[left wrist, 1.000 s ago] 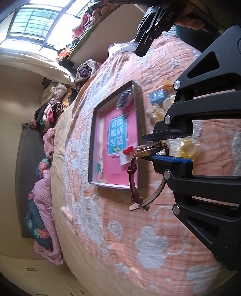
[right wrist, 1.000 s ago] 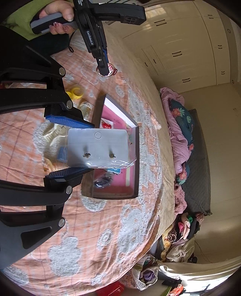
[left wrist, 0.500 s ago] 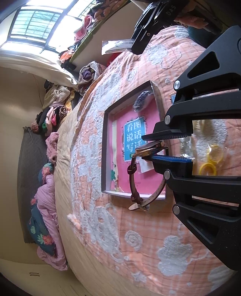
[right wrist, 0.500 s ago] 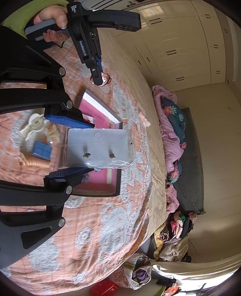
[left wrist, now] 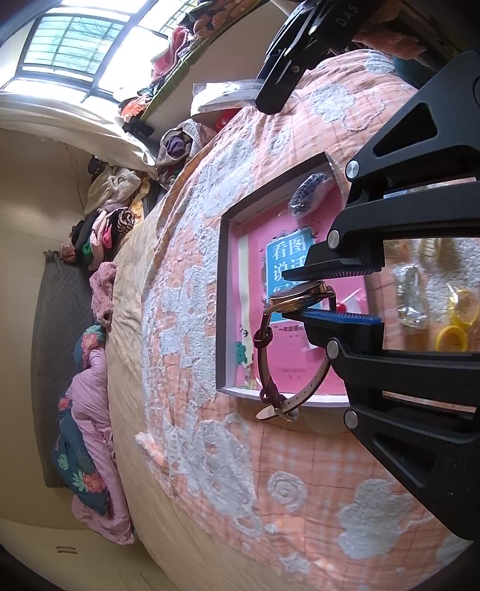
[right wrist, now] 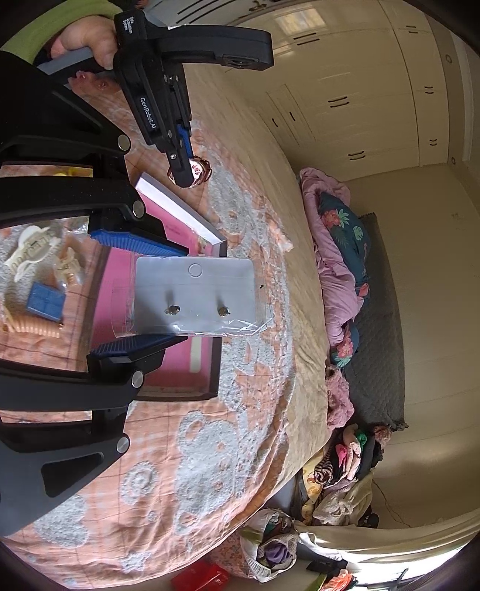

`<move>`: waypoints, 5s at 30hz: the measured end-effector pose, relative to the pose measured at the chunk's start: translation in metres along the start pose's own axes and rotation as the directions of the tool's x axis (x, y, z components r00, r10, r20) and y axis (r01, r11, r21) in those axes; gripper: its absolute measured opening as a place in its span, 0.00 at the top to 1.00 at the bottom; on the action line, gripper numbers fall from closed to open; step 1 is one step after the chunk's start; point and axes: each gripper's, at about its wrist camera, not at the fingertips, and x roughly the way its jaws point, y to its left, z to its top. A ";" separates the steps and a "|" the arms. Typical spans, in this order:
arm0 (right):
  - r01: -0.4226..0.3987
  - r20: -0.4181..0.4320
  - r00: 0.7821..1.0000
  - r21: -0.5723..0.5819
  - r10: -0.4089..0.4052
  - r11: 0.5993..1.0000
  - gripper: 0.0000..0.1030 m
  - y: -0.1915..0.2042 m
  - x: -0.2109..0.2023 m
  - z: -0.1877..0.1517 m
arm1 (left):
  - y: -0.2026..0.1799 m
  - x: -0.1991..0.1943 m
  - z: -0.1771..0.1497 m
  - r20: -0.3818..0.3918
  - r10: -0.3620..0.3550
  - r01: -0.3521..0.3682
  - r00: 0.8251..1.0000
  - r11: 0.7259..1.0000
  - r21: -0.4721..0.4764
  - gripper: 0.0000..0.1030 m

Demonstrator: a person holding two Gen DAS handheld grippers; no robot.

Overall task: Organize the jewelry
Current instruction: 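Carry the watch and the white card into the box and open both tools, then withdraw both open tools from the box over the remaining jewelry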

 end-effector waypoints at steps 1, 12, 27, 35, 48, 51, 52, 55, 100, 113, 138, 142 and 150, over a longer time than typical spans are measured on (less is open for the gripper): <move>0.000 -0.006 1.000 -0.001 0.000 1.000 0.63 0.000 0.003 0.001 | 0.001 0.003 0.002 -0.003 0.004 -0.004 1.000 1.000 -0.001 0.92; 0.020 -0.092 0.996 0.007 -0.019 1.000 0.63 -0.005 0.053 -0.008 | 0.014 0.037 0.001 -0.043 0.024 -0.026 0.999 0.999 -0.032 0.92; 0.025 -0.170 0.985 0.026 -0.020 0.999 0.63 -0.019 0.097 -0.032 | 0.030 0.074 -0.015 -0.126 0.056 -0.063 0.990 0.997 -0.052 0.92; 0.038 -0.202 0.979 0.055 -0.026 0.998 0.63 -0.030 0.110 -0.044 | 0.030 0.078 -0.017 -0.127 0.086 -0.093 0.988 0.995 -0.048 0.91; 0.033 -0.182 0.983 0.104 -0.013 0.994 0.37 -0.037 0.098 -0.043 | 0.031 0.067 -0.017 -0.113 0.108 -0.116 0.988 0.991 -0.060 0.67; 0.029 -0.162 0.987 0.119 -0.009 0.992 0.32 -0.039 0.088 -0.041 | 0.030 0.061 -0.016 -0.103 0.111 -0.118 0.988 0.991 -0.063 0.57; 0.029 -0.152 0.988 0.123 -0.010 0.992 0.32 -0.040 0.084 -0.040 | 0.030 0.059 -0.016 -0.100 0.112 -0.119 0.989 0.991 -0.064 0.57; 0.027 -0.132 0.991 0.128 -0.010 0.991 0.32 -0.040 0.073 -0.036 | 0.028 0.053 -0.014 -0.088 0.112 -0.118 0.990 0.991 -0.068 0.45; 0.054 0.073 0.995 0.176 -0.068 0.983 0.11 -0.038 -0.069 -0.037 | 0.003 -0.053 -0.033 0.056 0.104 -0.100 0.993 0.993 -0.067 0.17; 0.040 0.030 0.999 0.136 -0.045 0.990 0.11 -0.018 -0.081 -0.060 | 0.005 -0.068 -0.058 0.044 0.117 -0.115 0.992 0.992 -0.055 0.17; -0.009 -0.035 0.999 0.046 0.011 0.999 0.11 0.019 -0.081 -0.082 | 0.014 -0.080 -0.097 -0.001 0.171 -0.171 0.985 0.985 -0.025 0.17; -0.014 -0.048 0.999 0.035 0.015 0.999 0.11 0.023 -0.078 -0.086 | 0.016 -0.079 -0.103 -0.013 0.182 -0.182 0.983 0.983 -0.020 0.17; -0.017 -0.084 0.996 0.019 0.018 1.000 0.11 0.028 -0.066 -0.093 | 0.025 -0.075 -0.112 -0.037 0.195 -0.196 0.980 0.980 -0.023 0.17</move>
